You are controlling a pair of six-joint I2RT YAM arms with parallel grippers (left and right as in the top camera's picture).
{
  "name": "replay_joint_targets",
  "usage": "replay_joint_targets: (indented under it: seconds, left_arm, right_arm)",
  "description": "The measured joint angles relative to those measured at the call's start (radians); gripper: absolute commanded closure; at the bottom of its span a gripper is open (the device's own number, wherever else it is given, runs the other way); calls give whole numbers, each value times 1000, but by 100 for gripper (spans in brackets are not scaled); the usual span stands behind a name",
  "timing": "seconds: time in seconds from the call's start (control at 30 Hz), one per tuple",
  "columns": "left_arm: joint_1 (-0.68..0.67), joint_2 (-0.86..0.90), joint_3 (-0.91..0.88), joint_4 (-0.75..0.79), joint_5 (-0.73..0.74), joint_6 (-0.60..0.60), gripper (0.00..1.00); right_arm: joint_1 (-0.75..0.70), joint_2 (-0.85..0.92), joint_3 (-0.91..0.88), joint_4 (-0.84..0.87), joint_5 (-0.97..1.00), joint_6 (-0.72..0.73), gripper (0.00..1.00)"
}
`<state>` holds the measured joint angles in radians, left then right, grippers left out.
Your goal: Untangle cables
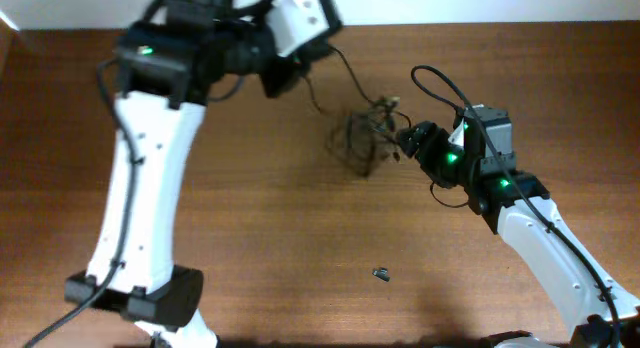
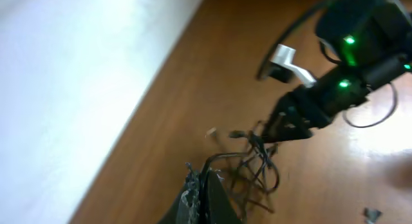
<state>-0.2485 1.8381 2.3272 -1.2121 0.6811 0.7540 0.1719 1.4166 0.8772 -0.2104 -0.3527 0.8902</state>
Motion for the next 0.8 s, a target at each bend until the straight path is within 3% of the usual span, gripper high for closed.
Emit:
replay_joint_targets:
  seconds: [0.27, 0.63, 0.8]
  left_arm:
    - [168, -81, 0, 1, 8, -42, 100]
    - [282, -82, 0, 4, -51, -101, 100]
    - [291, -82, 0, -12, -58, -143, 100]
  right_arm:
    - [0, 0, 0, -49, 35, -34, 28]
    - [0, 0, 0, -153, 137, -34, 28]
    - [0, 0, 0, -114, 138, -37, 38]
